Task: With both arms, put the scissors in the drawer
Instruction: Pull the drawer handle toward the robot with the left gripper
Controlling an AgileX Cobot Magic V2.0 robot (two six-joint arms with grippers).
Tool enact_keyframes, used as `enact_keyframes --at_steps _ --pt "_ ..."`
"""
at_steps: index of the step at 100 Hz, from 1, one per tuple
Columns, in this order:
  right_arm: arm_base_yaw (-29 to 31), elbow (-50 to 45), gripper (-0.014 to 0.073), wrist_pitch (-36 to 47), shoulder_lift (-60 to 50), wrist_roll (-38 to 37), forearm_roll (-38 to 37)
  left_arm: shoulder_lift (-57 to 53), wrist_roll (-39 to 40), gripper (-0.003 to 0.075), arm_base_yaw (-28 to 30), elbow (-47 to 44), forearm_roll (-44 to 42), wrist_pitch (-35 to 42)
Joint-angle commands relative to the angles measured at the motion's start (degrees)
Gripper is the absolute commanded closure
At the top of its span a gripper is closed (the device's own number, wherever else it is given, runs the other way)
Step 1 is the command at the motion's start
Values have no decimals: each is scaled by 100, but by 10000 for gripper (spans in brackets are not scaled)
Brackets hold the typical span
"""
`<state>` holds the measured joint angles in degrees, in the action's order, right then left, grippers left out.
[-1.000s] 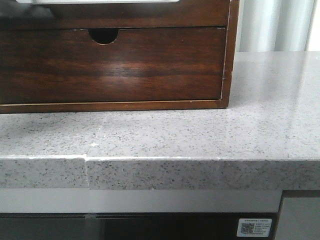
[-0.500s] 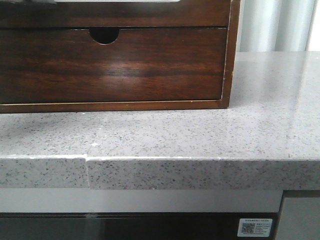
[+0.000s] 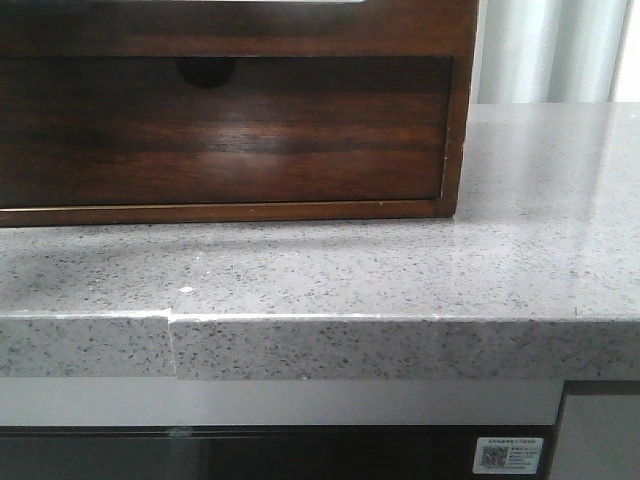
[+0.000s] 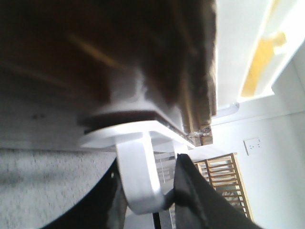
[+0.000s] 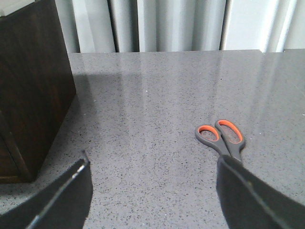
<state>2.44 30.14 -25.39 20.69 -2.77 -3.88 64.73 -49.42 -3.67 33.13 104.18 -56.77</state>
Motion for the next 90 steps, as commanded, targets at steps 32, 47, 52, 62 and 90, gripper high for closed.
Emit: enact_keyframes --at_steps 32,47,52,62,90 --pt "48 208 104 395 94 50 -11 -1868 -666 733 -51 -900 -311 -644" --pt "48 208 104 384 94 50 -11 -2116 -644 732 -51 -995 -349 -294" --pt "48 208 104 384 94 50 -11 -2129 -604 729 -51 -995 -371 -294" --pt "48 208 104 371 94 50 -11 -2129 -532 717 -51 -995 -392 -356" --pt "48 208 104 332 94 50 -44 -2129 -521 358 -51 -983 -761 -238"
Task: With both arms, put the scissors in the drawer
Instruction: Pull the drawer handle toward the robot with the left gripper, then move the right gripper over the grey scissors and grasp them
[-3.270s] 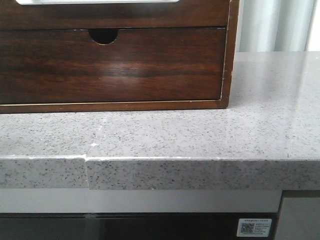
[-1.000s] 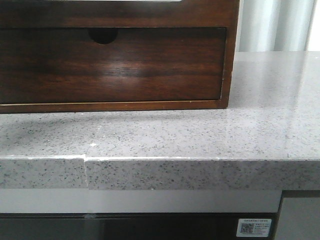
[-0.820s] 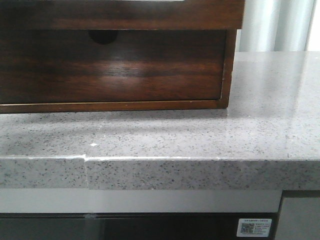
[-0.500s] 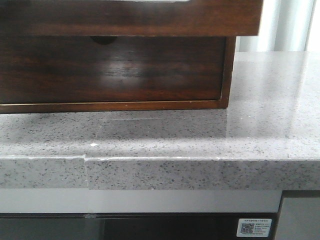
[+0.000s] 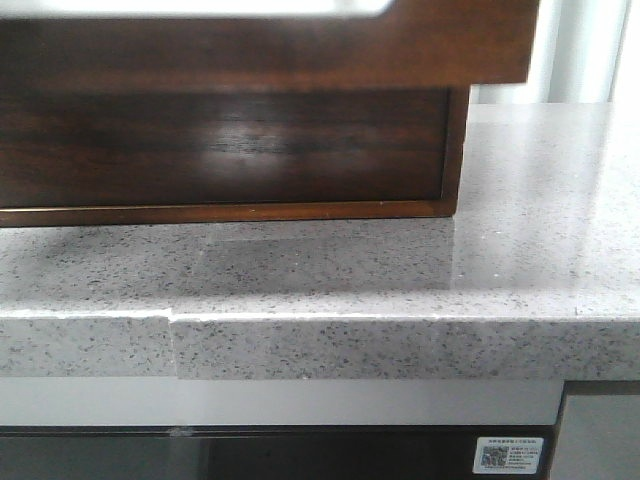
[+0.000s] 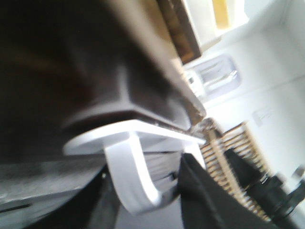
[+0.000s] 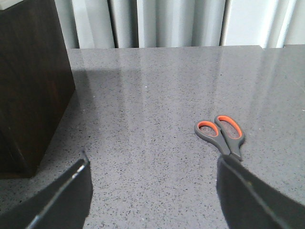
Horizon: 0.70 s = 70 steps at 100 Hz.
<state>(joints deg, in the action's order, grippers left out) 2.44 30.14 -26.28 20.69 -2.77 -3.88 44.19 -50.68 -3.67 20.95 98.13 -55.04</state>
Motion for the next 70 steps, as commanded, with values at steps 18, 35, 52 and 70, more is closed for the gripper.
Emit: enact_keyframes --at_steps 18,35,52,70 --pt "48 413 104 206 105 50 -257 -124 -382 300 -51 303 -797 -111" --pt "48 944 105 -574 511 40 -417 -378 -344 300 -51 314 -1177 133" --pt "48 1409 122 -1177 1246 -493 -931 -833 539 300 -51 504 -2618 497" --pt "100 1852 123 -1792 2168 -861 -1179 -1288 1770 300 -51 1202 -4677 516"
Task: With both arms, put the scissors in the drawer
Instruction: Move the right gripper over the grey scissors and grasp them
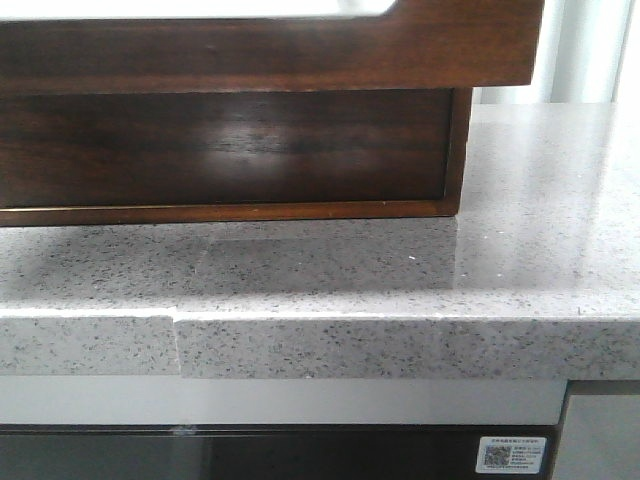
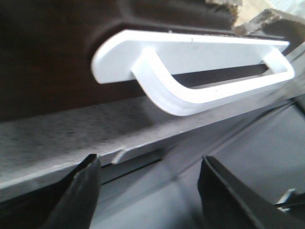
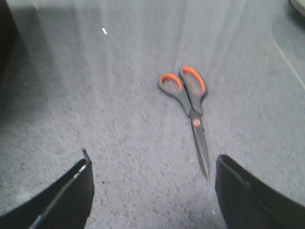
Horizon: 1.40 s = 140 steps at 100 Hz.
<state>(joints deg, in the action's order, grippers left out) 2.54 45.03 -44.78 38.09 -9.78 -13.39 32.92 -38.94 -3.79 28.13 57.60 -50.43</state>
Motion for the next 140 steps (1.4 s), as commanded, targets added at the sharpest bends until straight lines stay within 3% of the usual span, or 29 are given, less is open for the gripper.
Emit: enact_keyframes --at_steps 1,21,30,51,59,112,140 --pt "91 381 123 30 505 -174 -228 -177 638 300 -40 513 -704 45" --pt "822 1038 123 -415 1590 -252 -117 -585 1587 300 -40 1369 -2824 -315" --pt "1239 1298 123 -575 2069 -97 26 -588 1650 300 -40 1569 -3316 -302" --pt "2236 1860 123 -1016 3228 1435 1339 -588 1650 300 -40 1585 -3495 55" --pt "2481 2081 123 -1192 3660 1806 1447 -588 1639 300 -40 1585 -3495 221" --pt "2322 3396 125 -1593 5659 2602 1531 -566 1631 300 -40 1585 -3503 579" --pt "2301 3770 260 -1580 6124 2796 1654 -566 1631 300 -40 1585 -3503 635"
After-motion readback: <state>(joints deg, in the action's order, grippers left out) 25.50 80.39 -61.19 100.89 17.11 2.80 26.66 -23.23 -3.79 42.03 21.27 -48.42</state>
